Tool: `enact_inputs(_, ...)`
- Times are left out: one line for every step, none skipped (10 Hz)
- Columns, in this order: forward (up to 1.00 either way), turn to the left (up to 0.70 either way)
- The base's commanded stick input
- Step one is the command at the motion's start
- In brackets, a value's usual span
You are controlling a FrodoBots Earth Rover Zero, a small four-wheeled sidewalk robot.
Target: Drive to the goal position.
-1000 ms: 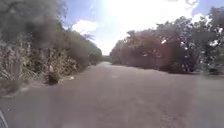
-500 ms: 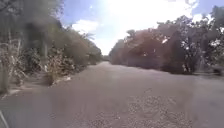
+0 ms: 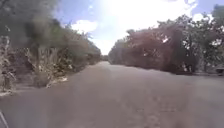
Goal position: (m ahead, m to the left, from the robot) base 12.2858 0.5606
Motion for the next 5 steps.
enact_inputs(0.5, 0.0)
enact_inputs(0.5, 0.0)
enact_inputs(0.5, 0.0)
enact_inputs(0.5, 0.0)
enact_inputs(0.5, 0.0)
